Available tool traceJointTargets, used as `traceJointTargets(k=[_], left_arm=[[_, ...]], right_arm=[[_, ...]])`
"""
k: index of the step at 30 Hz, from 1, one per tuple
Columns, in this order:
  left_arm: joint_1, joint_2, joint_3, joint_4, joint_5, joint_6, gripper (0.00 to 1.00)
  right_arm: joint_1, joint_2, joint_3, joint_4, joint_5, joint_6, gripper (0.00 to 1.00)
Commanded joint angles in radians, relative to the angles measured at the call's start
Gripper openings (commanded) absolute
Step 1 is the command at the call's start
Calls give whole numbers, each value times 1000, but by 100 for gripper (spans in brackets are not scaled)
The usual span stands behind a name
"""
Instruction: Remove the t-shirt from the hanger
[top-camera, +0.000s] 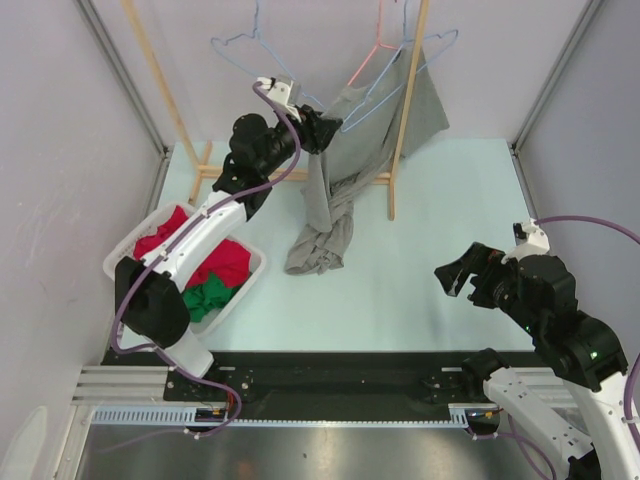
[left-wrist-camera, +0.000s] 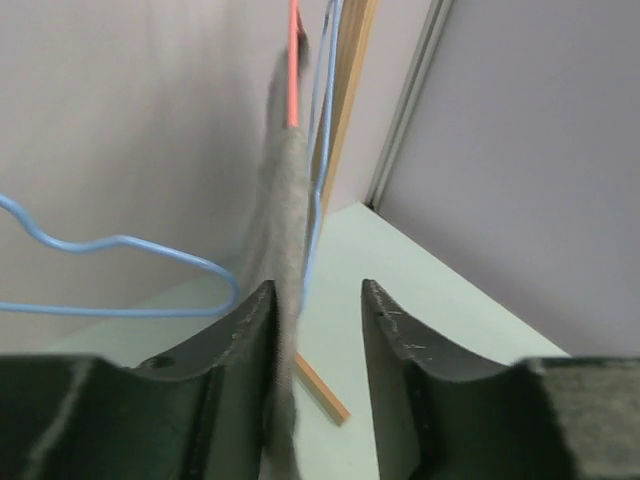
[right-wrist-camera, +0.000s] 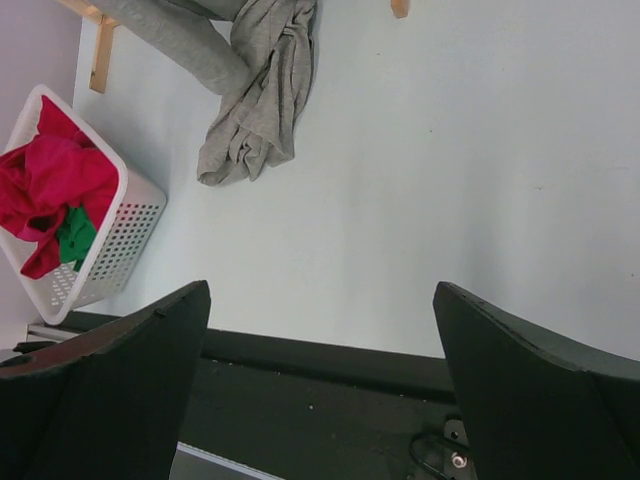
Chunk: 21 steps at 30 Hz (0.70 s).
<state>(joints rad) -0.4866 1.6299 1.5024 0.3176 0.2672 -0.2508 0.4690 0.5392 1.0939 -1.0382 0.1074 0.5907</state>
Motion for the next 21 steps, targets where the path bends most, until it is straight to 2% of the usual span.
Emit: traceJointTargets(k=[1,2,4,8,11,17,21], left_arm=[[-7,-50,-5,-50,47,34,51],[-7,-42,11,-72,47,47,59],[-7,-18,77,-139,41,70,66],[-7,44,202,-228,46,90,66],[-7,129,358,-354,41,90,56],[-7,286,648,-508,18,77,57],[-12,344,723,-525,-19,93,60]], right_arm=[[2,11,-8,27,-9,-15,100],[0,10,-9,29,-12,-14,99],[0,7,-12,29,-9,-12,99],[0,-4,-17,29,-3,-14,100],[3,-4,-17,26,-2,-17,100],[0,-1,-14,26,0,-20,100],[0,-1,-15,24,0,-23,100]])
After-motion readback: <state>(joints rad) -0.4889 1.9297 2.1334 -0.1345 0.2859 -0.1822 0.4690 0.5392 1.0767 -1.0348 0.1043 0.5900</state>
